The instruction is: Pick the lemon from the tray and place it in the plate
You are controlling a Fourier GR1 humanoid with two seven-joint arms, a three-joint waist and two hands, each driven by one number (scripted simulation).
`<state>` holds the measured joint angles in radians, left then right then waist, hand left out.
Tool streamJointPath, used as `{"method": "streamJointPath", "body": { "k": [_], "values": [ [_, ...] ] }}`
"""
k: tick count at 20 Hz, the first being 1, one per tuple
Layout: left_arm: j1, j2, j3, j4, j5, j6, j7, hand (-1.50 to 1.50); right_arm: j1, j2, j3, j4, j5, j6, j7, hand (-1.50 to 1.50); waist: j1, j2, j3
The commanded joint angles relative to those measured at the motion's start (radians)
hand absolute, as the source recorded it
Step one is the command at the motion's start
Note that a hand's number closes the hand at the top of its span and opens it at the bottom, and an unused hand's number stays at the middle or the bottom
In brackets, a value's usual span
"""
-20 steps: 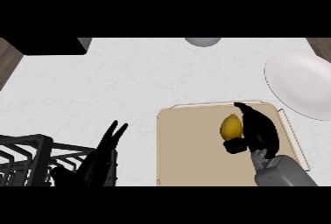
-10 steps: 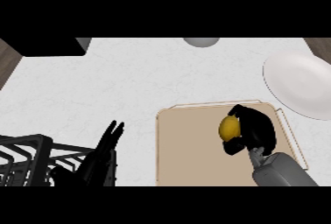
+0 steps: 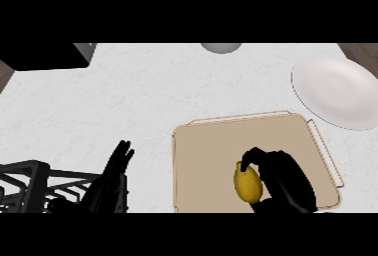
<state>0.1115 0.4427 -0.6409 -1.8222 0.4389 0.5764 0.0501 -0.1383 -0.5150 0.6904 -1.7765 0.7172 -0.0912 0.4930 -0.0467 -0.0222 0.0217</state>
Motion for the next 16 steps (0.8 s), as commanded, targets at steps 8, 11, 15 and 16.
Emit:
{"method": "streamJointPath", "body": {
  "k": [8,11,15,16],
  "values": [
    [-0.025,0.035,0.115,0.168,0.06,-0.015,0.044,0.0,0.23,-0.129,-0.194,-0.35,-0.142,-0.305,-0.284,1.5,-0.032,0.026,-0.02],
    [0.029,0.067,0.118,0.137,0.099,-0.073,0.009,0.0,0.282,-0.106,-0.286,-0.323,-0.257,-0.359,-0.305,1.5,-0.005,0.03,-0.02],
    [-0.015,0.053,0.12,0.142,0.086,-0.046,0.037,0.0,0.326,-0.114,-0.402,-0.274,-0.407,-0.381,-0.386,1.5,0.0,0.034,-0.018],
    [-0.034,0.046,0.108,0.153,0.071,-0.032,0.051,0.0,0.326,-0.115,-0.439,-0.29,-0.46,-0.379,-0.404,1.5,-0.008,0.034,-0.018]
  ]
}}
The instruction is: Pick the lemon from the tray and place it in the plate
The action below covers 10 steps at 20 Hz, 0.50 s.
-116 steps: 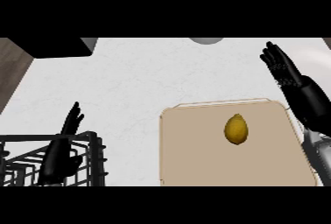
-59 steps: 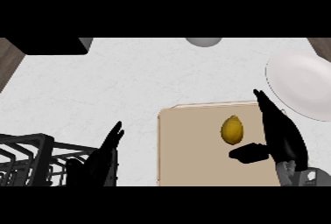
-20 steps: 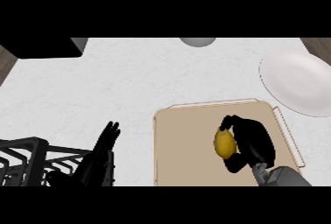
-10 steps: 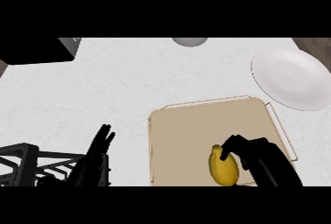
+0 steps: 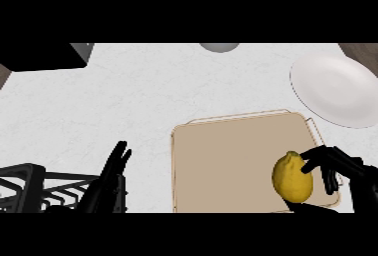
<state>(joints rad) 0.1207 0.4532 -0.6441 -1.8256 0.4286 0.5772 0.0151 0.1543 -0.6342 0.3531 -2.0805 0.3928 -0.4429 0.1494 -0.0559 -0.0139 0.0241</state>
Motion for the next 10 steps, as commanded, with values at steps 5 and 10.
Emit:
{"method": "streamJointPath", "body": {
  "k": [5,10],
  "values": [
    [-0.047,0.039,0.098,0.154,0.083,-0.041,0.089,0.0,-0.025,0.024,-0.263,0.161,-0.305,-0.009,-0.164,1.5,0.028,0.03,-0.02],
    [-0.081,0.057,0.09,0.168,0.097,-0.062,0.08,0.0,-0.113,0.021,-0.375,0.37,-0.333,-0.011,-0.286,1.5,0.054,0.039,-0.02]
  ]
}}
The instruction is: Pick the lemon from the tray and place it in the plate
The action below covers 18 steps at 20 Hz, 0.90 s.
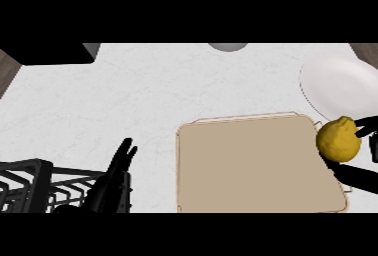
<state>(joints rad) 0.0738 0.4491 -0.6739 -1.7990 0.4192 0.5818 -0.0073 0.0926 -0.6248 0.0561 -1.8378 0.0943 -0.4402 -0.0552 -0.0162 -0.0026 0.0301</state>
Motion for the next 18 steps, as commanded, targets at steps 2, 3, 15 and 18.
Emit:
{"method": "streamJointPath", "body": {
  "k": [2,3,15,18],
  "values": [
    [-0.035,0.033,0.09,0.14,0.101,-0.046,0.093,0.0,-0.095,-0.001,-0.142,0.235,-0.075,0.002,-0.12,1.5,0.024,0.029,-0.025],
    [-0.049,0.052,0.105,0.15,0.109,-0.061,0.091,0.0,-0.134,-0.013,-0.164,0.262,-0.093,0.014,-0.114,1.5,0.03,0.03,-0.026],
    [-0.103,0.043,-0.001,0.139,0.108,-0.009,0.094,0.0,-0.424,-0.057,-0.273,0.794,-0.143,0.119,-0.35,1.5,0.094,0.043,-0.023],
    [-0.113,0.05,-0.009,0.159,0.099,-0.007,0.064,0.0,-0.414,-0.103,-0.246,0.918,-0.108,0.17,-0.291,1.5,0.102,0.057,-0.026]
  ]
}}
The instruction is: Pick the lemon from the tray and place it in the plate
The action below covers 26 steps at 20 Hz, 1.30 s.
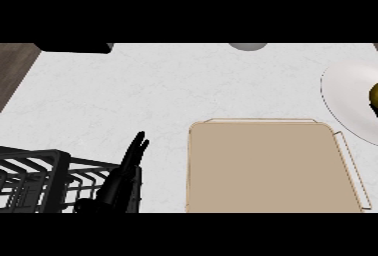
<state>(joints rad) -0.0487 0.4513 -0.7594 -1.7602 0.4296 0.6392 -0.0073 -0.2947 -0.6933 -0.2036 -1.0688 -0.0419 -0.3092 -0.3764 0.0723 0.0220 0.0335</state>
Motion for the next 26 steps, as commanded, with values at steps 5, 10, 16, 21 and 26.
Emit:
{"method": "streamJointPath", "body": {
  "k": [5,10,16,21,26],
  "values": [
    [-0.04,0.023,0.044,0.112,0.093,-0.03,0.088,0.0,-0.088,-0.069,0.124,0.283,0.127,0.143,0.032,-1.5,0.039,0.039,-0.028],
    [-0.03,0.023,0.008,0.127,0.09,-0.014,0.069,0.0,-0.182,-0.038,0.103,0.392,0.084,0.245,-0.059,-1.5,0.039,0.037,-0.024],
    [-0.009,0.035,0.009,0.115,0.093,0.017,0.061,0.0,-0.27,0.003,-0.017,0.484,-0.045,0.326,-0.187,-1.5,0.013,0.024,-0.024],
    [-0.026,0.046,0.04,0.111,0.108,0.008,0.06,0.0,-0.318,-0.034,-0.102,0.594,-0.122,0.412,-0.186,-1.5,-0.004,0.027,-0.026],
    [-0.025,0.046,0.056,0.119,0.117,0.02,0.07,0.0,-0.29,-0.115,-0.118,0.663,-0.149,0.627,-0.216,-1.5,-0.04,0.025,-0.026]
  ]
}}
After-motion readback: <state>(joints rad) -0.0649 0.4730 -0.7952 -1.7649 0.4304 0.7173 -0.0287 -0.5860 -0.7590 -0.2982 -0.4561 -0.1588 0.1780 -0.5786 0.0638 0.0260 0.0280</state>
